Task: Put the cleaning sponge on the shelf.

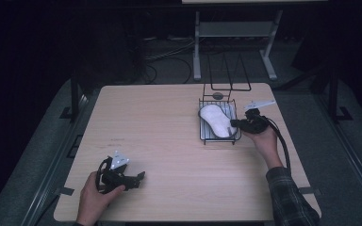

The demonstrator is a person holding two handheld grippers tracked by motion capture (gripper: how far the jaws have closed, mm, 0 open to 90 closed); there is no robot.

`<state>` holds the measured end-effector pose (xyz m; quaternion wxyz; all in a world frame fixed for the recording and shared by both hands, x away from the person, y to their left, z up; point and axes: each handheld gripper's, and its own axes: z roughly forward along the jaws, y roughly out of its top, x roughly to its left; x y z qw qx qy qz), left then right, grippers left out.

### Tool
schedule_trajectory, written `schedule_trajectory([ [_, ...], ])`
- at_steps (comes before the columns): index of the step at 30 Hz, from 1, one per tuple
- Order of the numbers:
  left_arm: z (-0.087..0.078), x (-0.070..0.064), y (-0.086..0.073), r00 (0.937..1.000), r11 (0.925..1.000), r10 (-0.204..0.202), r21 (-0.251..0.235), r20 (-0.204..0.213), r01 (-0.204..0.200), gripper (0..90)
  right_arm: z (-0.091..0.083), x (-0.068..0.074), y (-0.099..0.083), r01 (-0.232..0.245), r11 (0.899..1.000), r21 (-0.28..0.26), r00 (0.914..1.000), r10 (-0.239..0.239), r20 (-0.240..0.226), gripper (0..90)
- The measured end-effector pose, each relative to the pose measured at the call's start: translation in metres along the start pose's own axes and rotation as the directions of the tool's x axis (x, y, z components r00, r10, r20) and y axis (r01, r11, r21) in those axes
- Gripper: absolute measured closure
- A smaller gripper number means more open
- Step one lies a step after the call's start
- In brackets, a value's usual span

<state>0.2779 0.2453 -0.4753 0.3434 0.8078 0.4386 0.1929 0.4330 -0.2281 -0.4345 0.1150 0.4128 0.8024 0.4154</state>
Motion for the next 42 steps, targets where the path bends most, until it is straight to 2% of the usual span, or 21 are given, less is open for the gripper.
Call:
schedule_trajectory([
  [4, 0.000, 0.000, 0.000, 1.0000, 1.0000, 0.001, 0.000, -0.001, -0.001, 12.6, 0.001, 0.008, 0.000, 0.031, 1.000, 0.002, 0.9991, -0.031, -0.029, 89.9],
  [14, 0.001, 0.000, 0.001, 1.0000, 1.0000, 0.000, -0.001, -0.002, 0.000, 12.5, 0.006, 0.025, 0.001, 0.065, 0.998, 0.013, 0.9946, -0.064, -0.082, 89.9],
  [17, 0.002, -0.001, 0.001, 1.0000, 1.0000, -0.003, -0.001, -0.003, 0.003, 12.5, 0.004, 0.027, 0.002, 0.072, 0.997, 0.003, 0.9941, -0.071, -0.082, 89.9],
  [22, 0.002, -0.001, 0.002, 1.0000, 1.0000, -0.001, -0.001, -0.002, 0.001, 12.5, -0.010, 0.027, -0.001, 0.062, 0.998, -0.019, 0.9956, -0.063, -0.070, 88.9],
  [25, 0.002, -0.001, 0.002, 1.0000, 1.0000, -0.002, -0.001, -0.002, 0.002, 12.5, -0.022, 0.027, -0.006, 0.046, 0.998, -0.034, 0.9971, -0.048, -0.060, 73.5],
  [28, 0.002, -0.001, 0.002, 1.0000, 1.0000, -0.002, -0.001, -0.003, 0.002, 12.6, -0.032, 0.027, -0.011, 0.030, 0.999, -0.026, 0.9988, -0.031, -0.038, 59.9],
  [31, 0.002, -0.001, 0.002, 1.0000, 1.0000, -0.002, -0.001, -0.002, 0.002, 12.6, -0.042, 0.028, -0.019, 0.031, 0.998, -0.047, 0.9995, -0.030, 0.003, 47.7],
  [37, 0.002, -0.001, 0.002, 1.0000, 1.0000, -0.002, -0.002, -0.002, 0.002, 12.6, -0.060, 0.026, -0.034, 0.011, 0.999, -0.047, 0.9988, -0.009, 0.049, 33.9],
  [42, 0.002, -0.001, 0.002, 1.0000, 1.0000, -0.002, -0.002, -0.002, 0.002, 12.6, -0.070, 0.028, -0.047, 0.010, 1.000, -0.030, 0.9973, -0.008, 0.074, 29.1],
])
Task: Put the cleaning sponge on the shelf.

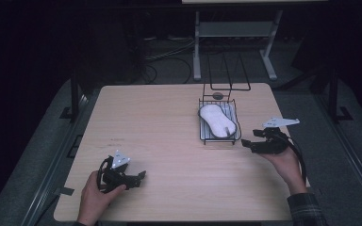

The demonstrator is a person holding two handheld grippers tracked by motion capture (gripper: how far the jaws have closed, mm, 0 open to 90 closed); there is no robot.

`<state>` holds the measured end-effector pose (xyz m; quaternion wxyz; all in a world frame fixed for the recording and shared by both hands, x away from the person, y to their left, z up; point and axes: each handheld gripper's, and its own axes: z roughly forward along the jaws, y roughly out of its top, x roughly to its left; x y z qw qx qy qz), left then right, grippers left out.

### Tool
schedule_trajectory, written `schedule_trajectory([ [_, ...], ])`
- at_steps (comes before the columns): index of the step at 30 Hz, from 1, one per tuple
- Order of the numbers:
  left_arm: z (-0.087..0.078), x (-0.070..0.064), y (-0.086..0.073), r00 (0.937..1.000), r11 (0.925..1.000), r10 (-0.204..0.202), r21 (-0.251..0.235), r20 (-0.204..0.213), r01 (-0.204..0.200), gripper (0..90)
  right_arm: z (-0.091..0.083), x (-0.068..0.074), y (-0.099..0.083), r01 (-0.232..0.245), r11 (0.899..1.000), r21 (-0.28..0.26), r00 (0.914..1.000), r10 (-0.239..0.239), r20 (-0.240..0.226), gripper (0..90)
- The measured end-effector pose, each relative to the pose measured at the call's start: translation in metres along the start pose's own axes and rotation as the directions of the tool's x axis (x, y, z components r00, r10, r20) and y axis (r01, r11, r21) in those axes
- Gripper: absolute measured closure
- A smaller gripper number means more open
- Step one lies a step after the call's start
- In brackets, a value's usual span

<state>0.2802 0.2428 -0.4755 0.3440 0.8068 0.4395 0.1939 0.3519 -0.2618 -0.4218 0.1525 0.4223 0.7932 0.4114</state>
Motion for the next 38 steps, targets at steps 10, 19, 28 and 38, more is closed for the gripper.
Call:
schedule_trajectory([
  [10, 0.000, 0.000, 0.000, 1.0000, 1.0000, 0.001, -0.002, 0.000, -0.001, 12.6, -0.020, 0.014, -0.029, 0.007, 1.000, 0.007, 0.9986, -0.007, 0.053, 23.0],
  [19, 0.000, 0.000, 0.000, 1.0000, 1.0000, 0.004, 0.001, -0.001, -0.004, 12.6, -0.028, 0.024, -0.058, -0.003, 0.998, 0.065, 0.9977, -0.002, 0.067, 16.6],
  [28, -0.001, 0.000, 0.000, 1.0000, 1.0000, 0.004, 0.001, -0.001, -0.004, 12.6, -0.033, 0.020, -0.086, -0.044, 0.991, 0.124, 0.9940, 0.031, 0.105, 14.5],
  [38, -0.001, 0.000, -0.001, 1.0000, 1.0000, 0.004, 0.001, -0.001, -0.004, 12.6, -0.031, 0.021, -0.105, -0.018, 0.996, 0.090, 0.9911, 0.006, 0.133, 11.9],
])
